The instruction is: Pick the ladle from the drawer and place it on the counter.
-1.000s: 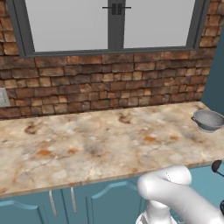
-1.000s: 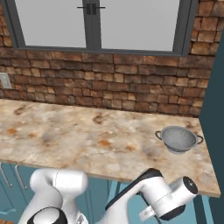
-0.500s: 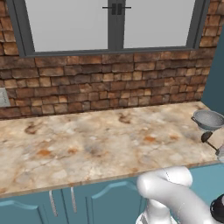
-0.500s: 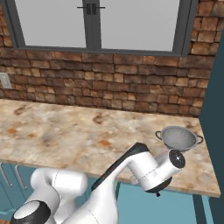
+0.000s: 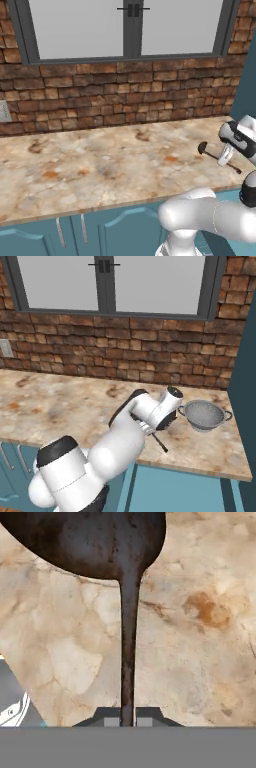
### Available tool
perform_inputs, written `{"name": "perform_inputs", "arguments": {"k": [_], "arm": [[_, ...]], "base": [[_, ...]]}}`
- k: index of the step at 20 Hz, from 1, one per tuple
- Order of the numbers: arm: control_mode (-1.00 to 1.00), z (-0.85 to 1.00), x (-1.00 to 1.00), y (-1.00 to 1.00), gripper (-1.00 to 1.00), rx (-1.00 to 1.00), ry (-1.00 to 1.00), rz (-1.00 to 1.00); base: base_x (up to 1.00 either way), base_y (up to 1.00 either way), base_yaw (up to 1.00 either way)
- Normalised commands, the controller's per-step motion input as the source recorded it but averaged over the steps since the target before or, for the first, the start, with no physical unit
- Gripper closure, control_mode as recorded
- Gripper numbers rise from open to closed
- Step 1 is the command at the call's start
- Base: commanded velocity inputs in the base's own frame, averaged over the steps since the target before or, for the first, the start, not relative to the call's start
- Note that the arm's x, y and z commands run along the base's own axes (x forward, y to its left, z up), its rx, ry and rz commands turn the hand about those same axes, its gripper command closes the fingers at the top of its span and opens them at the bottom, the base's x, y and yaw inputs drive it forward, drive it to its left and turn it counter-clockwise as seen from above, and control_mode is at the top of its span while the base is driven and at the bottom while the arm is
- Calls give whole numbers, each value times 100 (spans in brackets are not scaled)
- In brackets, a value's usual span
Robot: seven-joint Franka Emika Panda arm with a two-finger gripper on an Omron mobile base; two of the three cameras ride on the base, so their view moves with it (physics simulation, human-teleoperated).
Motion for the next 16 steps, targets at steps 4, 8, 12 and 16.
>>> {"name": "perform_inputs", "arguments": {"k": [4, 8, 12, 16], "arm": [[-100, -80, 100, 100, 100, -20, 21, 6], [-100, -88, 100, 76, 100, -16, 2, 5], [-100, -41, 46, 56, -100, -12, -18, 8], [-100, 1, 2, 42, -100, -7, -34, 10]], "base": [[0, 0, 0], [0, 0, 0], [0, 0, 0], [0, 0, 0]]}}
